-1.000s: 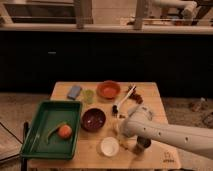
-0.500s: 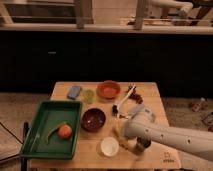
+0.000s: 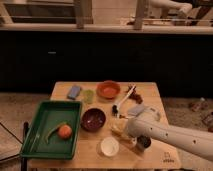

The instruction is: Place banana in red bowl

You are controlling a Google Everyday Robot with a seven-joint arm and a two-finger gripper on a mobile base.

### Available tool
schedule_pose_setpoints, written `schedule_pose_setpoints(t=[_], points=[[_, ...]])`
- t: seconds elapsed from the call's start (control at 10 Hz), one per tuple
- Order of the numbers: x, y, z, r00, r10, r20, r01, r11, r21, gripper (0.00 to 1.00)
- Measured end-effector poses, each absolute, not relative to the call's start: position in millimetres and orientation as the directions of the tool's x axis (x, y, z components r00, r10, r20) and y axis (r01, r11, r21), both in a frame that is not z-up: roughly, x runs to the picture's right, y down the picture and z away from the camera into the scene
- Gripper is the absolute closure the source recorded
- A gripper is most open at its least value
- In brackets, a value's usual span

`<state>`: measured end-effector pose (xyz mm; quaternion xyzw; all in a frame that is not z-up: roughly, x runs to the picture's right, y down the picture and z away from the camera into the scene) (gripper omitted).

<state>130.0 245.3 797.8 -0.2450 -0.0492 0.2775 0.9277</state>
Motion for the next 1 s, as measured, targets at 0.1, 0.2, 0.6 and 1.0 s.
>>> schedule_pose_setpoints(t=[0.1, 0.2, 0.6, 1.0], points=[[130, 242, 796, 0.845, 0.533, -0.036, -0.482, 0.731, -0.483, 1.0], [133, 237, 791, 0.851, 0.526, -0.021, -0.469, 0.74, -0.482, 1.0], [143, 204, 764, 0.87, 0.491, 0.051, -0.414, 0.782, -0.467, 1.0], [153, 175, 753, 0.895, 0.43, 0.122, -0.333, 0.824, -0.458, 1.0]])
